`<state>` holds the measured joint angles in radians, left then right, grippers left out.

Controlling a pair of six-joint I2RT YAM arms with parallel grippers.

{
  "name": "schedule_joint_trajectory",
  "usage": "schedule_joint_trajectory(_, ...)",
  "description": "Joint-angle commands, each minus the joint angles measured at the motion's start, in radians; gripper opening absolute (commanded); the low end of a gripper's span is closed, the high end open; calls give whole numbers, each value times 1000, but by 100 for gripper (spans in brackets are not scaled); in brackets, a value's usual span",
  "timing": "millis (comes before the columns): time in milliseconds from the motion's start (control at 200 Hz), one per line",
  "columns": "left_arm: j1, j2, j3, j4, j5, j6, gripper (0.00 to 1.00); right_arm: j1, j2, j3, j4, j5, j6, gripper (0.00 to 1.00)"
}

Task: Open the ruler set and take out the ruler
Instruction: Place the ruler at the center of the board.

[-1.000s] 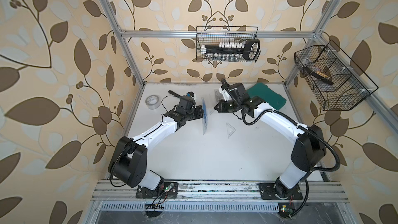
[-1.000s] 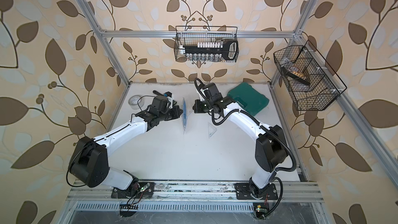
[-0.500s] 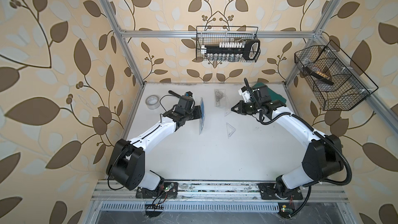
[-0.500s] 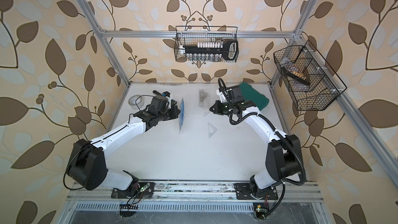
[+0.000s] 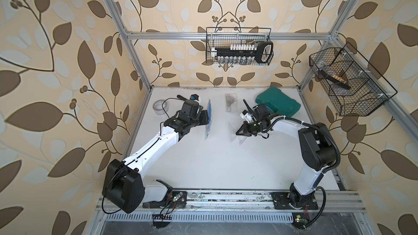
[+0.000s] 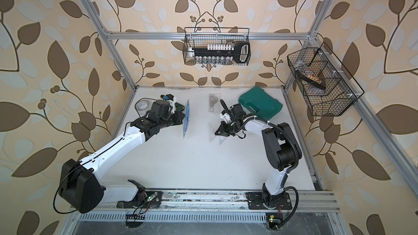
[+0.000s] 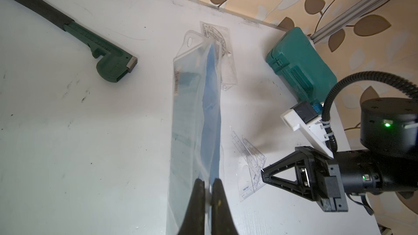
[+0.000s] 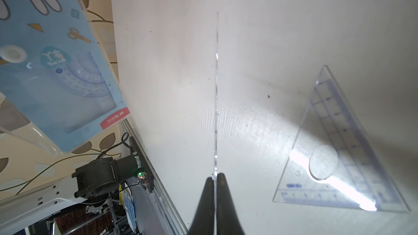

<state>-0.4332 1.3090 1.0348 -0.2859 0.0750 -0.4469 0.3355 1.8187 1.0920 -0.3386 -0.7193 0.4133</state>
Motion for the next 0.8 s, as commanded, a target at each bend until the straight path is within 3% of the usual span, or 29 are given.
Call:
schedule_joint_trajectory(0,-9,-39,40,0,-14,25,0,10,39,-9,27,-37,-25,0)
schedule_joint_trajectory(310,-9,-54,27,-4,-26,30,0,13,75,-71,99,-31,27,0)
schedule_joint_trajectory(590,-9,-59,18,2,-16,25,0,16,13,-74,79,22,19,21)
schedule_joint_trajectory(800,-9,-57,14,13,-7,18,0,37,-88,35,-63,138,-37,28)
